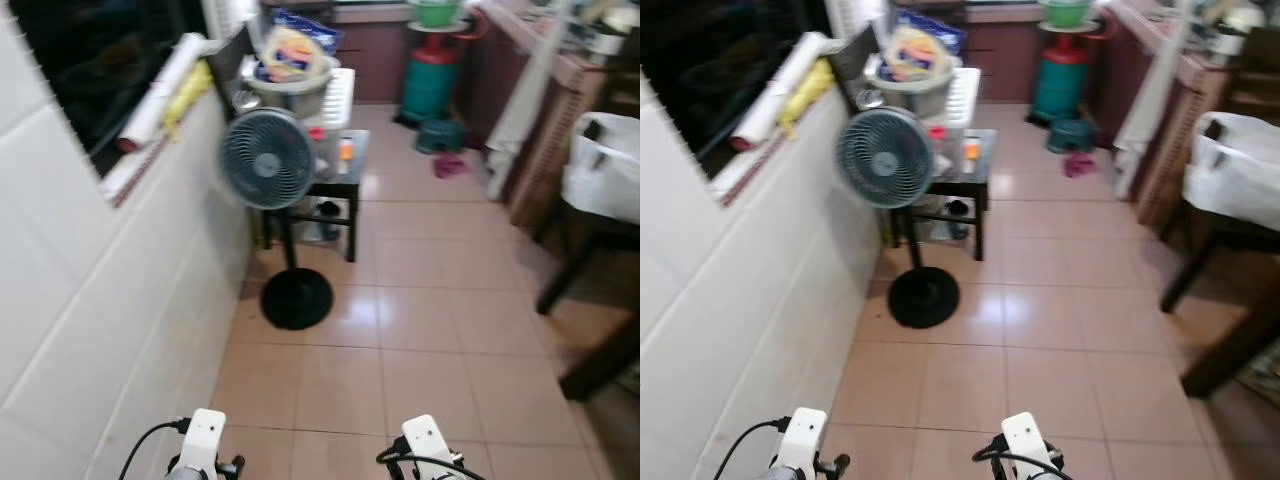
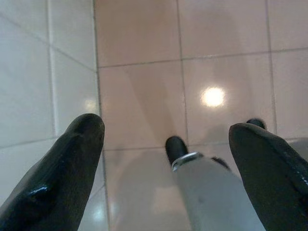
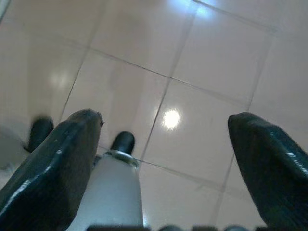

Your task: Setting the table

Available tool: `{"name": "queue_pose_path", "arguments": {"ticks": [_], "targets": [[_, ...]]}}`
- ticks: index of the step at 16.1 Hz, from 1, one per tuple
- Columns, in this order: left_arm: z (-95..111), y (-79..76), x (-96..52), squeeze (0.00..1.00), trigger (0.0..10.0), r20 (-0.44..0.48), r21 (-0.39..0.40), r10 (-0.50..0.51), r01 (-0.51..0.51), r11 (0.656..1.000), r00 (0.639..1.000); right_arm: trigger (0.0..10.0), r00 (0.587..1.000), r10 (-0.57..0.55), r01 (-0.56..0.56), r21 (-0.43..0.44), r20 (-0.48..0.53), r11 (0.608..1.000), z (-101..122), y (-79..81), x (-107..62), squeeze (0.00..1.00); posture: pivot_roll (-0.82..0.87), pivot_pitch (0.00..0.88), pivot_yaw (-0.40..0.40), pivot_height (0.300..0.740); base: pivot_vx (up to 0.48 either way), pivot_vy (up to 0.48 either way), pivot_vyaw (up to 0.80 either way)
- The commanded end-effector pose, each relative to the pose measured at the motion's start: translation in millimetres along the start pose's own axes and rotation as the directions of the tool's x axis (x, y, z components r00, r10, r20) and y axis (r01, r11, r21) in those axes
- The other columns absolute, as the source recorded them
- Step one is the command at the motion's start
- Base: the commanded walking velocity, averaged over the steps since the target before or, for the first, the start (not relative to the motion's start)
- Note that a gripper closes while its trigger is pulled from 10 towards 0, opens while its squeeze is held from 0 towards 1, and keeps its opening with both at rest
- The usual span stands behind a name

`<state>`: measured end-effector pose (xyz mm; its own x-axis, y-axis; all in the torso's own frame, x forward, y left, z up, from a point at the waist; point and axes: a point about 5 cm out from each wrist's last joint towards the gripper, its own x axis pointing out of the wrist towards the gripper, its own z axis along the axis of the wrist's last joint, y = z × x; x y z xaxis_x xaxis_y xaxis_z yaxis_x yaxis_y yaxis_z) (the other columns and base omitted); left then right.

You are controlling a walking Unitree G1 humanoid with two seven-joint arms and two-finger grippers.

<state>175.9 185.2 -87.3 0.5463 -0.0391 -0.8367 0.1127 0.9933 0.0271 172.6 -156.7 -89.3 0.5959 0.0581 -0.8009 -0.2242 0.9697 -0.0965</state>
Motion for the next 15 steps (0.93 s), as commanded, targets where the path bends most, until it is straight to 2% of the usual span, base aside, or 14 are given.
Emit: {"name": "queue_pose_path", "arguments": {"ticks": [1,3,4,5,6,8,11,15], "targets": [[-2,1.6,-0.5,0.00,10.0,-0.007,-0.054,0.010,-0.010,0.998,1.000,10.0,1.000,-0.022,0.023,0.094,-0.013,0.995,-2,0.3,0.0,0.00,-0.05,0.000,0.019,0.740,0.000,0.000,-0.51],[-4,0.9,-0.7,0.00,10.0,0.001,-0.146,0.022,-0.022,0.989,1.000,10.0,0.999,-0.049,0.053,0.261,-0.021,0.964,2,-3.3,1.2,0.00,-0.05,0.000,0.020,0.740,0.000,0.000,0.00],[-3,-0.1,-0.7,0.00,10.0,0.021,-0.207,0.019,-0.014,0.978,1.000,10.0,0.997,-0.073,0.073,0.373,-0.013,0.925,8,-11.6,2.4,0.00,-0.05,0.000,0.022,0.740,0.000,0.000,0.00],[-3,-0.6,-0.8,0.00,10.0,0.031,-0.224,0.014,-0.006,0.975,0.999,10.0,0.997,-0.076,0.074,0.394,-0.010,0.916,9,-12.5,2.8,0.00,-0.05,0.000,0.023,0.740,0.000,0.000,0.00],[-2,-0.8,-0.7,0.00,10.0,0.037,-0.227,0.009,-0.001,0.974,0.999,10.0,0.997,-0.078,0.075,0.400,-0.009,0.913,10,-12.7,3.0,0.00,-0.05,0.000,0.024,0.740,0.000,0.000,0.00],[0,-1.1,-0.5,0.00,10.0,0.043,-0.185,-0.018,0.025,0.982,0.999,10.0,0.997,-0.074,0.072,0.398,-0.009,0.915,12,-12.7,3.5,0.00,-0.05,0.000,0.029,0.740,0.000,0.000,0.00],[22,0.4,3.2,0.00,10.0,0.049,-0.149,-0.046,0.053,0.987,0.998,10.0,0.997,-0.079,0.081,0.400,-0.020,0.913,9,-14.4,2.8,0.00,-0.06,0.000,0.036,0.740,0.000,0.000,0.00],[21,0.4,3.0,0.00,10.0,0.046,-0.133,-0.059,0.065,0.989,0.997,10.0,0.995,-0.085,0.096,0.377,-0.045,0.921,1,-18.6,0.7,0.00,-0.06,0.000,0.039,0.740,0.228,0.000,0.00]]}}
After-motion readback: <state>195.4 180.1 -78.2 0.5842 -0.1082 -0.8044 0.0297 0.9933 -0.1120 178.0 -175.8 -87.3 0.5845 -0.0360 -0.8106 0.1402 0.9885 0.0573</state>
